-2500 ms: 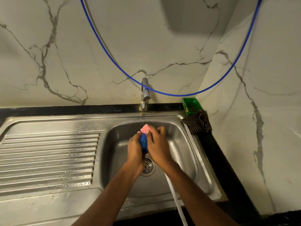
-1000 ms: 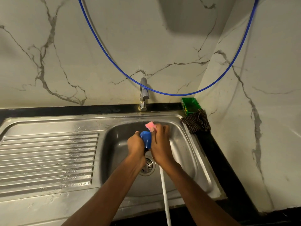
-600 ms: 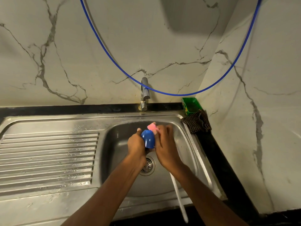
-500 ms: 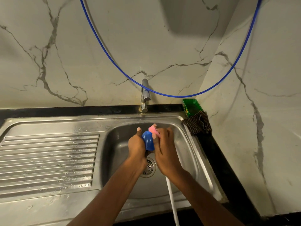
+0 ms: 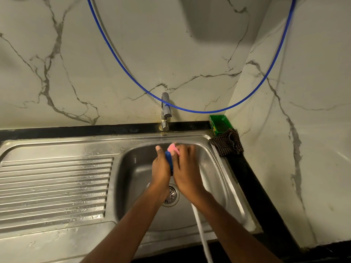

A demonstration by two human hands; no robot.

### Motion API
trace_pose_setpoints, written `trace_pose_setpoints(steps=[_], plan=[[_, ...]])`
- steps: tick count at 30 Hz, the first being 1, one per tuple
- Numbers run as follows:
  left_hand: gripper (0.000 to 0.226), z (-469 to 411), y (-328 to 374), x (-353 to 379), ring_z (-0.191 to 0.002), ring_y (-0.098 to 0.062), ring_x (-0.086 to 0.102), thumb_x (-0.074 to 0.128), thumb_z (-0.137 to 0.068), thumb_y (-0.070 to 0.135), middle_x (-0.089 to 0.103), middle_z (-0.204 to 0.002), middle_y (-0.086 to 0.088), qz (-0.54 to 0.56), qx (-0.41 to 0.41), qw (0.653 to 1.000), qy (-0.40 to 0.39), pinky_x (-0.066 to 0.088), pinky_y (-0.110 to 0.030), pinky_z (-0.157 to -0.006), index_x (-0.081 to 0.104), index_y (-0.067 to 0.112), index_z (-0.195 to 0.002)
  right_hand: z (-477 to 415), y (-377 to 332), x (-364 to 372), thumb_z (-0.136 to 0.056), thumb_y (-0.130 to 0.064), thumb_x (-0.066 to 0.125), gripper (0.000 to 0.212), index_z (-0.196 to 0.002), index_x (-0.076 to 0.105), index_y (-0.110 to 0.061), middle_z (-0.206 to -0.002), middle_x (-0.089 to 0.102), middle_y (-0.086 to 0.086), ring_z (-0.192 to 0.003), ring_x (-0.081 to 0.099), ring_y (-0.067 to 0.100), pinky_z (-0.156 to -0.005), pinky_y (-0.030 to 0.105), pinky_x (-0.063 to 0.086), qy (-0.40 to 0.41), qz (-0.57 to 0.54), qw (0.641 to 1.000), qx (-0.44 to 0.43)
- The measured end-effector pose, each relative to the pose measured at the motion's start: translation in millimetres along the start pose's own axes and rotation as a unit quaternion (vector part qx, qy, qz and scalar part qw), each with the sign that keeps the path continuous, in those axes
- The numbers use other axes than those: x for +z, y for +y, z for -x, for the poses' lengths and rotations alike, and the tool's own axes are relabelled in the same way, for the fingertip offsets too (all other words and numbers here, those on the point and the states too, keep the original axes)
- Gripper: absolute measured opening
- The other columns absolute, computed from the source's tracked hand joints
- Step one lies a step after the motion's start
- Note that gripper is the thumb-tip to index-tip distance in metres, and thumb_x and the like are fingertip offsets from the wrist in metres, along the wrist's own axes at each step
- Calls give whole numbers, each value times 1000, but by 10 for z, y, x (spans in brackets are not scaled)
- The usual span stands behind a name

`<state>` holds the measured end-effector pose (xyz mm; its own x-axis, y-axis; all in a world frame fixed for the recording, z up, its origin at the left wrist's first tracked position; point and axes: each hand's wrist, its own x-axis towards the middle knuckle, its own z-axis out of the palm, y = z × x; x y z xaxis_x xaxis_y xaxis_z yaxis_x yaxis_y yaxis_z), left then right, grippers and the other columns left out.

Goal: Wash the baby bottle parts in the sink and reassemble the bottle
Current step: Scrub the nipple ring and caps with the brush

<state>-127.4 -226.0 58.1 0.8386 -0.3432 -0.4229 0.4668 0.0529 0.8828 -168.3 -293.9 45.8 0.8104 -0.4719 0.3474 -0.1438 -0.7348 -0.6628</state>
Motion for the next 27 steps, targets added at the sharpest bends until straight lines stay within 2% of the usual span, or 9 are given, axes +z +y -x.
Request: trace_pose_setpoints(steps=[2,6,10,13,15,19,22,24,27], plan=[[55,-50,-17,-38,-91,-25,68,28,-103,47,73,-94,-15,25,-23,999,31,53,-40,-84,69,12,-96,76,-13,22,-100,-34,36,29,-114,50,-13,-109,41,1,-87,51,11,-69,18,45,-23,-24,999,-25],[42,-68,-55,-66,-83,-25,57,37,-100,37,61,-97,-18,34,-18,997,63,49,-37,-71,58,3,-115,56,1,18,-101,-29,37,27,-114,49,-10,-106,35,-4,-83,50,9,-61,9,38,-18,-26,999,8],[36,-117,-37,-77,-82,-24,60,40,-101,36,63,-96,-16,54,-12,997,53,49,-35,-75,60,6,-103,32,-17,-34,-101,-28,37,27,-114,49,-9,-104,35,-5,-84,48,9,-63,12,39,-17,-26,1000,-4],[39,-110,34,-73,-93,-27,66,40,-102,40,69,-100,-17,54,2,998,29,53,-40,-86,64,10,-99,59,-61,-53,-99,-41,32,38,-117,49,-12,-109,41,0,-90,51,8,-68,11,44,-14,-28,999,-39],[40,-125,61,-77,-87,-25,66,39,-101,43,70,-96,-14,42,11,999,14,54,-38,-80,64,11,-94,46,-53,-71,-98,-42,32,38,-118,49,-14,-112,43,2,-90,51,7,-67,8,42,-18,-18,998,-59],[34,-160,85,-70,-81,-24,66,43,-98,47,66,-94,-11,-4,8,1000,13,54,-32,-64,57,17,-90,-73,19,-142,-100,-30,38,31,-125,51,-15,-111,39,1,-84,47,1,-66,0,40,-12,-83,996,36],[37,-199,115,-79,-87,-29,67,49,-96,46,68,-97,-15,14,19,1000,19,57,-42,-82,61,12,-91,-51,24,-120,-99,-31,43,33,-128,51,-17,-114,40,1,-90,47,0,-76,3,42,-6,-109,994,29],[46,-229,117,-103,-98,-33,67,53,-92,49,70,-106,-19,45,2,999,18,54,-46,-92,65,6,-104,-46,51,-118,-97,-31,48,31,-124,52,-17,-111,42,3,-91,47,-1,-79,9,43,2,-108,994,14],[55,-230,90,-125,-109,-34,64,58,-88,51,67,-116,-18,135,-68,988,3,53,-44,-94,60,5,-119,-37,63,-127,-96,-29,51,28,-119,54,-14,-111,41,3,-95,48,6,-78,9,44,-5,-95,995,-11]])
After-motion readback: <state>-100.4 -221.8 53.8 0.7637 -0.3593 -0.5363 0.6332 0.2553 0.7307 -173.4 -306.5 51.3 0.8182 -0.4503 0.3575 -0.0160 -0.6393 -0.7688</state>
